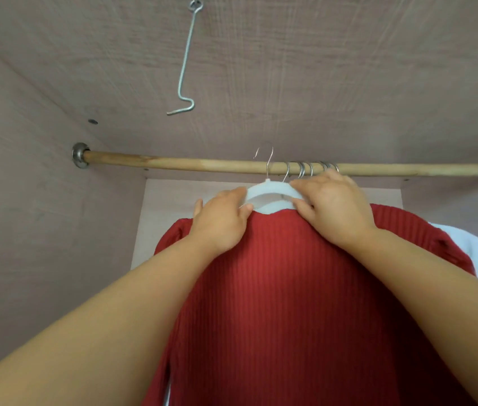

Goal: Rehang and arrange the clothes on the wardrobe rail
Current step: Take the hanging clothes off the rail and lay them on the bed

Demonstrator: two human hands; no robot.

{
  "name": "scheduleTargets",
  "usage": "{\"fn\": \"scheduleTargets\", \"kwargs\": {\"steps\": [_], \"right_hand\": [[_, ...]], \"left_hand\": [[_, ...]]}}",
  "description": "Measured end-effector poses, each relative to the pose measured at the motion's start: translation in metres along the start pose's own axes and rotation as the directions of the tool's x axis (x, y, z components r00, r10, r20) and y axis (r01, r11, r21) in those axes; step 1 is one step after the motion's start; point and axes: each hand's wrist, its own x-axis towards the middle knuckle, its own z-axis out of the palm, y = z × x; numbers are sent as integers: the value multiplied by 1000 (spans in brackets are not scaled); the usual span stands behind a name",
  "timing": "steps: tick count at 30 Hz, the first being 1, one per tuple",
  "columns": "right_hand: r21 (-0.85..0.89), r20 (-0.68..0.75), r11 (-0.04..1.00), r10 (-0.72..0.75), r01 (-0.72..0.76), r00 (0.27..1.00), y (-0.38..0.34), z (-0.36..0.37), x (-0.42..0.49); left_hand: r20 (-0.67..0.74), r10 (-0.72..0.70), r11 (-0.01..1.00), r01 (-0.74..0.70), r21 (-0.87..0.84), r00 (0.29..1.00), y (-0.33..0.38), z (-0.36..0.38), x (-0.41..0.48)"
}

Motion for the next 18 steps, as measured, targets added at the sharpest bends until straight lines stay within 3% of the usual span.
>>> {"fn": "scheduleTargets", "kwargs": {"steps": [5,10,14,18], "right_hand": [[183,-100,983,20,-2,995,-37,-12,9],[370,-138,927,-5,56,990,-94,-11,-15],[515,-199,847,-31,131,980,-152,-14,-44],[667,-184,726,-58,167,981,-209,-12,-87]], "left_hand": [[-197,-37,997,23,-75,980,-15,-32,-4],[-301,-127,984,81,-161,945,-43,-69,-73],[-341,-263,959,206,-193,903,-65,-93,-148],[-395,-373,926,361,-109,839,-75,-114,-231]]}}
